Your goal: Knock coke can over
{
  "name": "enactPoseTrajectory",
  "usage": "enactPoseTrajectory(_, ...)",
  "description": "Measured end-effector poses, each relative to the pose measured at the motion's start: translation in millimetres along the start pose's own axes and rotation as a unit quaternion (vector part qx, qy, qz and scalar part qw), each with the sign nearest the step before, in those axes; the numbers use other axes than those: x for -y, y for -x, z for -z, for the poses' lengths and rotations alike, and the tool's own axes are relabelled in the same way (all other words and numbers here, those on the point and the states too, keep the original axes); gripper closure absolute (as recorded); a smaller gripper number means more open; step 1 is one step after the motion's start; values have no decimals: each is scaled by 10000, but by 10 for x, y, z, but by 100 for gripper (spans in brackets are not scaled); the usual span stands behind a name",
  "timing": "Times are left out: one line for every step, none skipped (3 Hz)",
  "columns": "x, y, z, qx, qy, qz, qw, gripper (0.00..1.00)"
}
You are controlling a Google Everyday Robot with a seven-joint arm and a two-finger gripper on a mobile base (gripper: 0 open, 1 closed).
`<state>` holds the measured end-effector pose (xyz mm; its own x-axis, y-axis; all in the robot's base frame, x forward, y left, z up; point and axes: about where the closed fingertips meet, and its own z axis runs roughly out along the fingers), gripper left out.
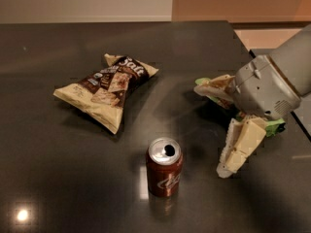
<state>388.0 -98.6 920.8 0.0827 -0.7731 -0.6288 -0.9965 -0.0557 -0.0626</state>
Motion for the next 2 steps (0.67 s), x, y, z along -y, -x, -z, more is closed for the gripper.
enactPoseTrajectory(-137,147,-204,513,151,242,9983,0)
enactPoseTrajectory(-243,257,-377,804,335,383,9955,0)
